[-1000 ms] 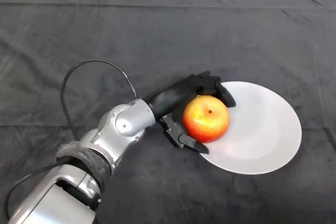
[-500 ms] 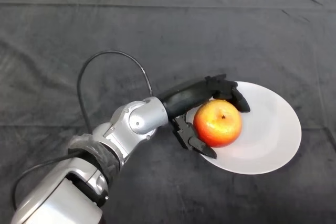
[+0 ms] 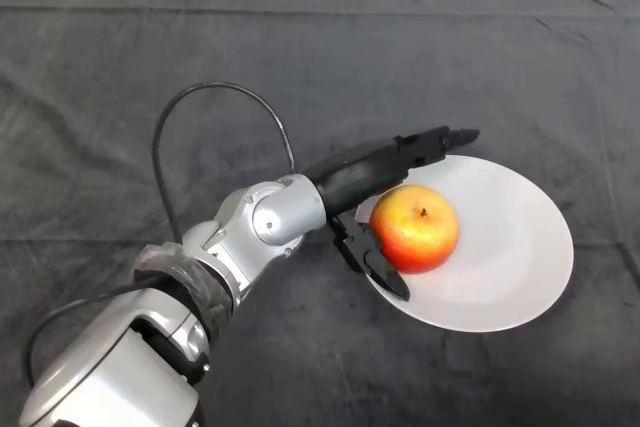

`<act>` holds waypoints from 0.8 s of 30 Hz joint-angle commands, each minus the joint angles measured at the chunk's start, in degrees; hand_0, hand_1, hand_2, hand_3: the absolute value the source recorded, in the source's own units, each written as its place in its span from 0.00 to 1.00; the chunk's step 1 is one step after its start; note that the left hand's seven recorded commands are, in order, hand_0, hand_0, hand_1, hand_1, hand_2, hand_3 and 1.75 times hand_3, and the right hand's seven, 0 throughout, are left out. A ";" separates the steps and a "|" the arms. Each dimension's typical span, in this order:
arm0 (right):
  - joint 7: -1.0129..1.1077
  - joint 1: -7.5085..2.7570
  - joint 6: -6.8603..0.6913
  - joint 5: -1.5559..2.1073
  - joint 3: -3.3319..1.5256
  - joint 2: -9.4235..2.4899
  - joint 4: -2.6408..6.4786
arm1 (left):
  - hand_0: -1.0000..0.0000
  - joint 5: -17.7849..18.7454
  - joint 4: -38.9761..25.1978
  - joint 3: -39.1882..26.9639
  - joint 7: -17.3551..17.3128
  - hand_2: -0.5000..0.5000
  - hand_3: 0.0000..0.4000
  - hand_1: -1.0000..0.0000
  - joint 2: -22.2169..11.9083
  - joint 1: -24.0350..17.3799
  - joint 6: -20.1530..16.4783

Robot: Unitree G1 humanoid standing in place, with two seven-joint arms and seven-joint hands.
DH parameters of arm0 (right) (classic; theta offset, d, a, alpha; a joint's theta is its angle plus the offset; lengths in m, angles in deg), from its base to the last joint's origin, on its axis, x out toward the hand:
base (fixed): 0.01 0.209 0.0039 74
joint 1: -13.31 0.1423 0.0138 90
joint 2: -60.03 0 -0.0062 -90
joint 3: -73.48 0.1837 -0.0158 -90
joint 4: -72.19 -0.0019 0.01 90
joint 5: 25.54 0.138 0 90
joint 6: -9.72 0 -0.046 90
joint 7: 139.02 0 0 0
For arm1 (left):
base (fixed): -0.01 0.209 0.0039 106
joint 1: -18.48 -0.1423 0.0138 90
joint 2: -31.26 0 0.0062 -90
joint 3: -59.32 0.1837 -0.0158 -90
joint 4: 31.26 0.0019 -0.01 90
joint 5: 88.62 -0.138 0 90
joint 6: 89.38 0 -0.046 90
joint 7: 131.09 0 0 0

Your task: Move the apple to the plate

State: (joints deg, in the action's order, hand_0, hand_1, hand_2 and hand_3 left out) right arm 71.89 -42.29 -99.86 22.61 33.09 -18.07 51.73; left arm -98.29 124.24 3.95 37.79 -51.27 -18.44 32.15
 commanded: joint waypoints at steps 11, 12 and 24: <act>-0.24 0.08 0.12 0.03 0.87 0.96 0.00 | 1.00 6.51 -0.13 -10.41 -0.64 0.50 0.00 1.00 -12.08 2.31 3.40; -0.24 0.08 0.12 0.03 0.87 0.96 0.00 | 1.00 7.04 -0.01 -11.30 -0.54 0.50 0.00 1.00 -12.63 2.08 3.51; -0.24 0.08 0.12 0.02 0.87 0.94 -0.02 | 1.00 11.95 0.99 -19.60 -0.02 0.50 0.00 1.00 -16.89 -1.99 4.54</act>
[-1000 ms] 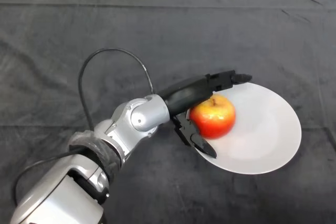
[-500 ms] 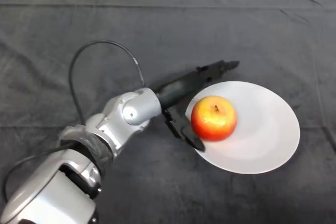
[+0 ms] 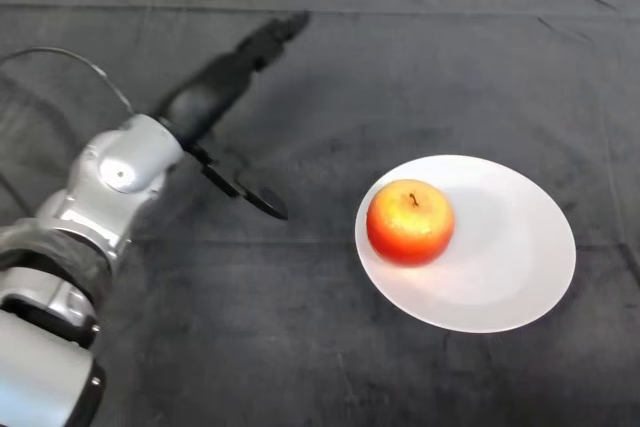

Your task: Move the apple to the plate

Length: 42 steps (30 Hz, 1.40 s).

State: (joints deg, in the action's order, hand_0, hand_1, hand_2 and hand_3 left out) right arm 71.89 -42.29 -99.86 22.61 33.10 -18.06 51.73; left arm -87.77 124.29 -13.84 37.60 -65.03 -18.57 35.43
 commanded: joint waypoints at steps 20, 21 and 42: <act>-0.27 0.05 0.12 0.00 0.85 0.91 -0.10 | 1.00 7.72 2.17 -12.80 -1.62 0.50 0.00 1.00 -9.18 -10.13 0.80; -0.27 0.05 0.12 0.00 0.85 0.90 -0.10 | 1.00 8.04 2.21 -13.32 -1.72 0.50 0.00 1.00 -9.47 -10.49 0.75; -0.30 0.04 0.12 0.00 0.85 0.89 -0.14 | 1.00 16.37 3.11 -25.82 -3.22 0.50 0.00 1.00 -14.14 -16.61 -2.82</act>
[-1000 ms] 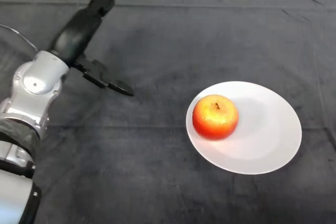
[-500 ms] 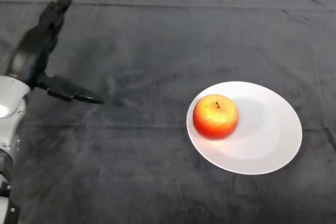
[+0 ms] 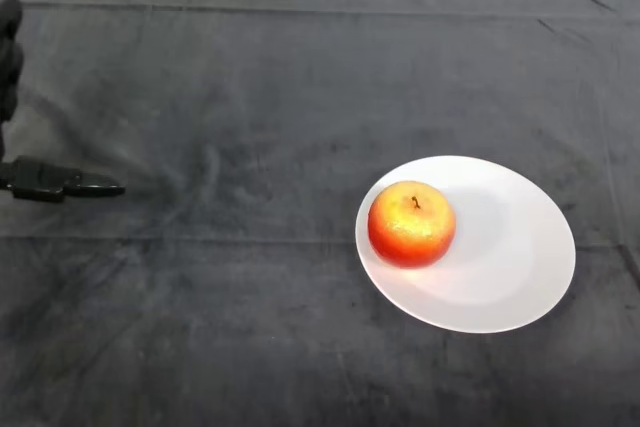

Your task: Move the apple to the plate

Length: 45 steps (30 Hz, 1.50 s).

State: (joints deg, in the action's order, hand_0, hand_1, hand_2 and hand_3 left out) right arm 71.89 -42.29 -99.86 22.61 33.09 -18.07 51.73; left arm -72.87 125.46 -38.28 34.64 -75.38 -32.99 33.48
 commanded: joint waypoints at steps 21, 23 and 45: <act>-0.28 0.05 0.11 0.01 0.86 0.91 -0.10 | 1.00 8.93 2.71 -12.99 -1.14 0.50 0.00 1.00 -8.46 -7.01 -4.71; -0.28 0.06 0.11 0.01 0.87 0.92 -0.10 | 1.00 9.60 2.95 -14.06 -0.99 0.50 0.00 1.00 -8.58 -7.92 -4.91; -0.24 0.09 0.11 0.01 0.89 0.96 0.00 | 1.00 14.47 4.07 -22.78 5.22 0.50 0.00 1.00 -9.22 -11.07 -9.35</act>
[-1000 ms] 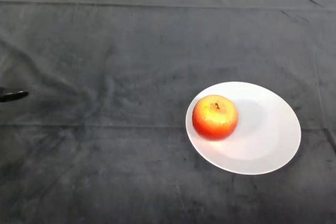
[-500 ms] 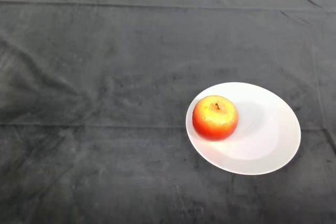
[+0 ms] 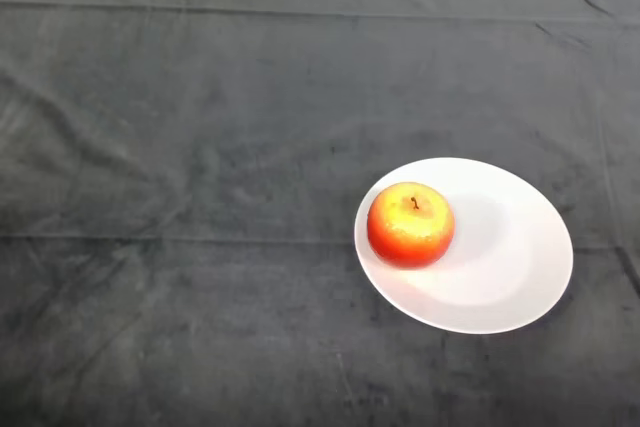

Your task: Move the apple to the plate

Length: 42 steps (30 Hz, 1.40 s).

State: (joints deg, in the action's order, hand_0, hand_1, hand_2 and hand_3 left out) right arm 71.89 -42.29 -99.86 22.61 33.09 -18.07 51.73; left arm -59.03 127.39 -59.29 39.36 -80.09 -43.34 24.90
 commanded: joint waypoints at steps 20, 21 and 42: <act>-0.22 0.09 0.12 0.00 0.89 0.96 0.02 | 1.00 0.31 0.67 -3.69 2.35 0.50 0.00 1.00 -3.78 -0.69 -1.80; -0.22 0.09 0.12 0.00 0.89 0.96 0.01 | 1.00 0.26 0.61 -3.74 2.39 0.50 0.00 1.00 -3.76 -0.70 -1.83; -0.23 0.09 0.12 -0.01 0.88 0.95 -0.01 | 1.00 -1.18 -0.11 -4.32 2.79 0.50 0.00 1.00 -3.45 -1.04 -2.29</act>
State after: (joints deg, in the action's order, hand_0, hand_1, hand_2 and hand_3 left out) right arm 71.89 -42.29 -99.86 22.61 33.09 -18.07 51.73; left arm -59.67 127.38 -63.17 41.38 -80.09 -43.34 23.27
